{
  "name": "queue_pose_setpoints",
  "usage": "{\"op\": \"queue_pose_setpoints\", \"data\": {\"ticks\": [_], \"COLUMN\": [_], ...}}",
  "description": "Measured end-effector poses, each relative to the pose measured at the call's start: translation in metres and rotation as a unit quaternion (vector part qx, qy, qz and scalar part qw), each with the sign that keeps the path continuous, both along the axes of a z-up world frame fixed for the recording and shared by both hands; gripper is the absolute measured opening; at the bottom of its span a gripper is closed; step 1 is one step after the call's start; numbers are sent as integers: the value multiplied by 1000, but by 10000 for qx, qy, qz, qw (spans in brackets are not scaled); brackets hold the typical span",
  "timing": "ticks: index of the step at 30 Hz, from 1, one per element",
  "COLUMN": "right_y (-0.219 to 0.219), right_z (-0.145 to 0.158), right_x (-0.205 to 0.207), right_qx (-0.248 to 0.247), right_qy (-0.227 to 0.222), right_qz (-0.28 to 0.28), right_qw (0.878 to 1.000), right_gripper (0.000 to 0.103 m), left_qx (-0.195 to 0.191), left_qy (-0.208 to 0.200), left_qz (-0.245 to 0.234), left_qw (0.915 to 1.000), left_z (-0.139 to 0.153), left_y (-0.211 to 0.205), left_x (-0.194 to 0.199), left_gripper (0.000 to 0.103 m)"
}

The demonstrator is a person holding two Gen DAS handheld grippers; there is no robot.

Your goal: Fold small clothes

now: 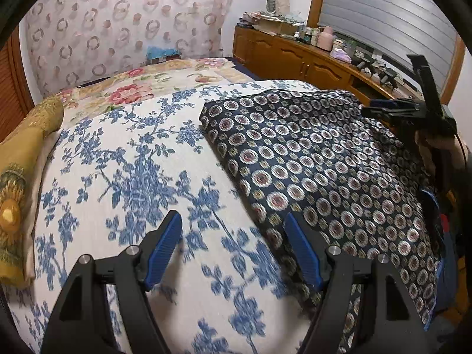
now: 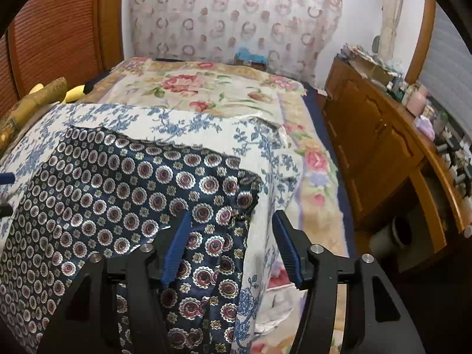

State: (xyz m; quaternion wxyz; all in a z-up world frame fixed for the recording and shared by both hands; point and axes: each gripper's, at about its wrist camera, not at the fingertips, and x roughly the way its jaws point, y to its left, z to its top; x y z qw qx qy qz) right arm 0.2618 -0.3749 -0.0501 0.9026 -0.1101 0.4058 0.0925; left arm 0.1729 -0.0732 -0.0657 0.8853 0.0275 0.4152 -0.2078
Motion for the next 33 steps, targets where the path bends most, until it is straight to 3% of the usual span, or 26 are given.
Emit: {"op": "queue_pose_setpoints", "data": {"ticks": [14,23,25,30,32,33], "right_y": [-21,-21,-19,-3,-2,-1], "right_z": [-30,-31,-30,-33,-32,-31], "right_x": [11,23,25,28,29,29], "right_qx": [513,783,789,653,728,790], "right_qy": [388,400,381,349,382,392], "right_qz": [33,364,481,818,938,1027], "right_qw": [9979,9955,9950,9939,9922,9908], "right_gripper": [62,63,62,57,44,27], "left_qx": [60,-139,-163,-208,-276,-290], "left_qy": [133,273,279,303,361,392], "left_qz": [-96,-138,-151,-173,-211,-250], "left_qw": [9998,9994,9994,9992,9987,9985], "left_z": [-7,-9,-9,-8,-7,-7], "left_y": [-24,-25,-25,-28,-29,-30], "left_x": [43,66,70,79,83,85], "left_gripper": [73,61,50,38,18,11]}}
